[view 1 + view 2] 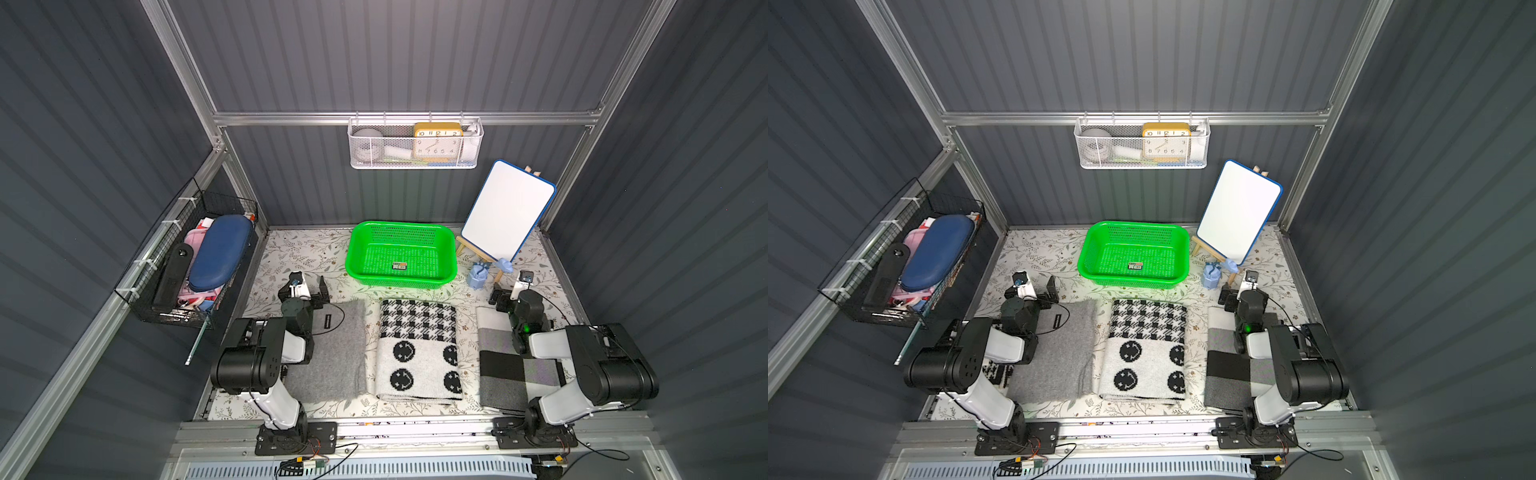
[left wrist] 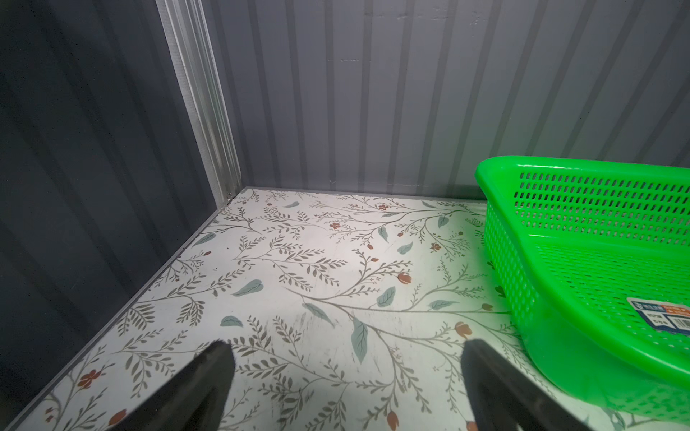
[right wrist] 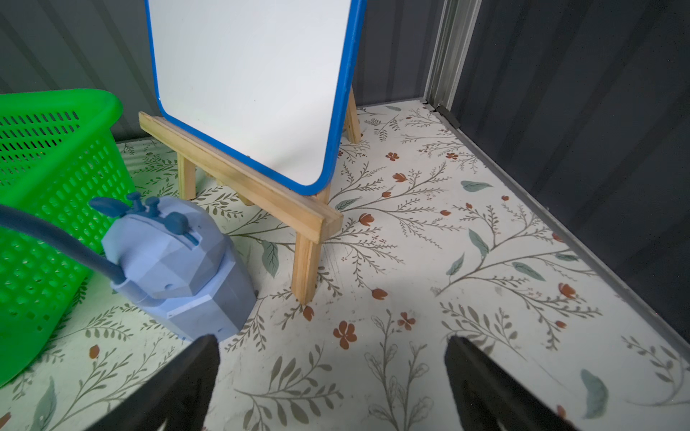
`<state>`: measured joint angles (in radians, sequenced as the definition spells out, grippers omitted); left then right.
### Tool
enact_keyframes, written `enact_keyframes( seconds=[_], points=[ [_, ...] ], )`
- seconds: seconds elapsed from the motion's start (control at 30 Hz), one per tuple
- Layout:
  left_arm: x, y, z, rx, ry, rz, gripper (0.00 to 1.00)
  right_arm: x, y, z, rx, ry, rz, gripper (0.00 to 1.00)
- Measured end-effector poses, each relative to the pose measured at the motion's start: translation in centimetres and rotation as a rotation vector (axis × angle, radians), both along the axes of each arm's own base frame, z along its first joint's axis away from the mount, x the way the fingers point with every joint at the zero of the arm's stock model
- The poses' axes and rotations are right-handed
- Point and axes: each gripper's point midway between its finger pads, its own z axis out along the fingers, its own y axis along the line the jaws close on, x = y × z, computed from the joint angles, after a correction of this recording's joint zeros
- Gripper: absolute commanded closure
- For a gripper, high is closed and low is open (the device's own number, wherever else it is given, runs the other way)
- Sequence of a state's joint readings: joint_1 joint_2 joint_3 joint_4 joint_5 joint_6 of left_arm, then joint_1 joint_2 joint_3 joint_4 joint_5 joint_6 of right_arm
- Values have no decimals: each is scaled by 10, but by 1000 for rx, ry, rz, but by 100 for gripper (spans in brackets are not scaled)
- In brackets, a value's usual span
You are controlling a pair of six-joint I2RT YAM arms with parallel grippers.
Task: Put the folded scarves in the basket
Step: Adjust the scarf at the center of the board.
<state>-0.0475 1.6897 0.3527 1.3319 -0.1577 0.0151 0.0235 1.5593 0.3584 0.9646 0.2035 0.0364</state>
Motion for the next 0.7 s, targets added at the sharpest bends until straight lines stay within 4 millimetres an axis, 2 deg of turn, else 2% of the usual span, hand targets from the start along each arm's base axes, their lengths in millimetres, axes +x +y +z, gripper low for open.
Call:
enact_keyframes(
  seconds=[0.2,0.27,0.33,0.37,0.43,0.5,0.53,0.6,0.63,0.67,0.7],
  points=[
    [0,0,3,0,-11,0,1,-2,0,3,-1,-17,1,1],
    [0,2,9,9,-12,16,0,-13,2,8,-3,-40,0,1],
    [8,6,24,-17,14,49,0,-31,0,22,0,-80,-14,1],
    [18,10,41,-47,23,78,1,-41,-2,35,14,-116,-33,1],
    [40,19,89,-146,11,150,1,-58,-8,71,76,-196,-77,1],
    [54,28,138,-285,3,222,1,-77,-10,119,161,-275,-97,1],
    [56,31,155,-345,3,245,1,-87,-10,141,195,-316,-99,1],
    [50,30,172,-437,21,253,1,-118,-13,185,287,-437,-113,1],
    [44,27,171,-464,39,237,1,-133,-16,194,328,-484,-126,1],
    [34,21,165,-493,68,212,1,-147,-19,195,373,-508,-141,1],
    [22,15,156,-518,97,185,1,-157,-21,188,409,-505,-159,1]
  ],
)
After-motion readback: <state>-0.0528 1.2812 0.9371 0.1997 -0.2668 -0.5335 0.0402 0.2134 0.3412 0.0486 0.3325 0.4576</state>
